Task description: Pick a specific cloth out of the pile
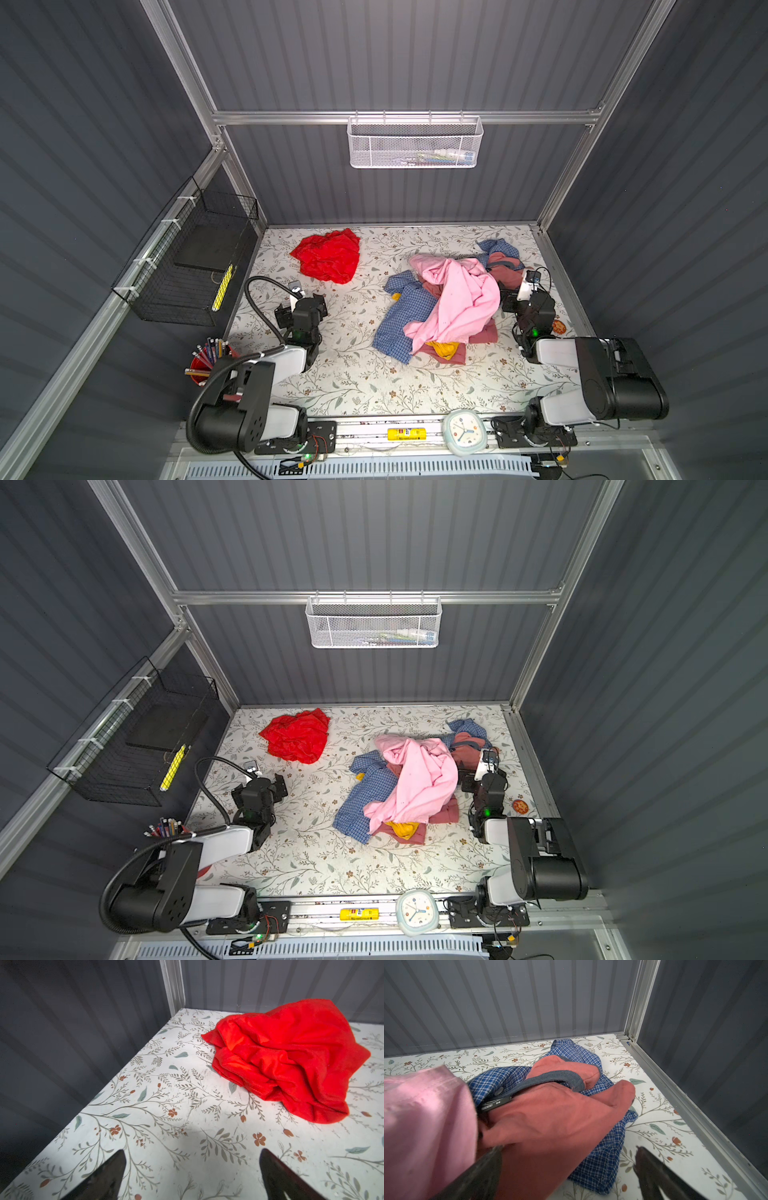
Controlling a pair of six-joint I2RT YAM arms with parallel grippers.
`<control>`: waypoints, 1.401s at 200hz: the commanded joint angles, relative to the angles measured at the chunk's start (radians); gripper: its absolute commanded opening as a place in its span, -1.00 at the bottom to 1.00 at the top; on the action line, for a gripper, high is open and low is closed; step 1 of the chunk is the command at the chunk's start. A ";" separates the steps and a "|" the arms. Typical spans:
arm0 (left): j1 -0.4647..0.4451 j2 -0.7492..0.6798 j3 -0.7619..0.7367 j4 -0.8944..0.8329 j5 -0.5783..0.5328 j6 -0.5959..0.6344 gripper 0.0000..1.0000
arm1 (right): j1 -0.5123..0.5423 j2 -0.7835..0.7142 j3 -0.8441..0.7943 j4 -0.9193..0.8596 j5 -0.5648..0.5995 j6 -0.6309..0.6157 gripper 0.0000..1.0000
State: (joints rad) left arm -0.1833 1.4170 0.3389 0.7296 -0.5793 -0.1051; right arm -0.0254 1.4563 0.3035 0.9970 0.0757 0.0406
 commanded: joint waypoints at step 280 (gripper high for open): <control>0.113 0.300 0.130 0.188 0.352 0.106 1.00 | 0.008 0.003 -0.003 0.028 0.017 -0.011 0.98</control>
State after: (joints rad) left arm -0.0765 1.7210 0.4629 0.9188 -0.2375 0.0078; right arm -0.0235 1.4563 0.3031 1.0016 0.0795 0.0399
